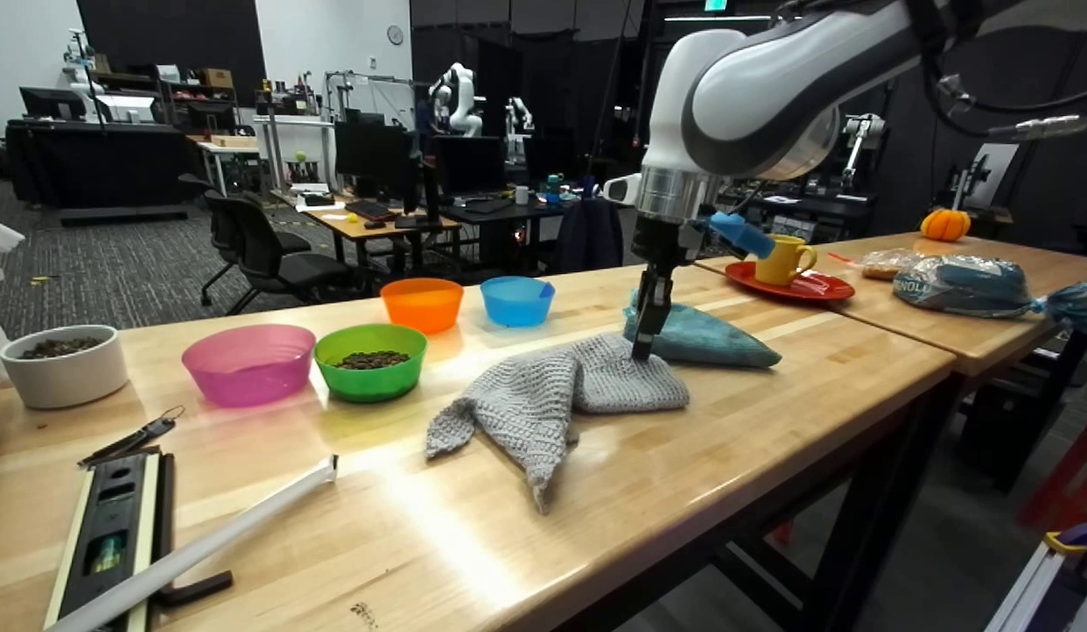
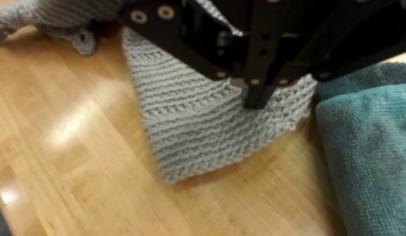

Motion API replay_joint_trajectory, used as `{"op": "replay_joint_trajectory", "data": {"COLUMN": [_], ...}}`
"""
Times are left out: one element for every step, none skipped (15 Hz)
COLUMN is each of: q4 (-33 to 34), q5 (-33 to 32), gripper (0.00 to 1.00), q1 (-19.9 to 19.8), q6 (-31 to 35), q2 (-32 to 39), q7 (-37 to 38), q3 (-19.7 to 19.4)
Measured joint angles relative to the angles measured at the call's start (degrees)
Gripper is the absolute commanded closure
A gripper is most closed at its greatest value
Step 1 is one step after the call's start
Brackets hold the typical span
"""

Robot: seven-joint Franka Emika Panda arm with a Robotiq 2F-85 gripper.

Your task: Unfold the grey cotton material

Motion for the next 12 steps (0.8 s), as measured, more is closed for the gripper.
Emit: {"op": "replay_joint_trajectory", "data": {"q4": [0.04,0.14,0.26,0.41,0.57,0.76,0.96,1.10,1.10,1.10,1.10,1.08], "q5": [0.24,0.46,0.63,0.71,0.79,1.02,1.39,1.91,2.53,3.34,4.08,4.38], "gripper": [1.00,1.00,1.00,1.00,1.00,1.00,1.00,1.00,1.00,1.00,1.00,1.00], "q1": [0.11,0.13,0.14,0.14,0.14,0.14,0.14,0.14,0.15,0.15,0.18,0.19], "q6": [0.39,0.63,0.77,0.84,0.87,0.88,0.85,0.66,0.36,-0.23,-1.12,-2.25], "q2": [0.59,1.18,1.81,2.41,2.98,3.44,3.74,3.84,3.84,3.81,3.72,3.55], "q7": [-0.01,-0.01,-0.01,-0.01,-0.01,-0.01,-0.01,-0.01,-0.01,-0.04,-0.04,-0.03], "q3": [0.20,0.46,0.74,1.01,1.26,1.51,1.73,1.93,2.16,2.41,2.63,2.83]}}
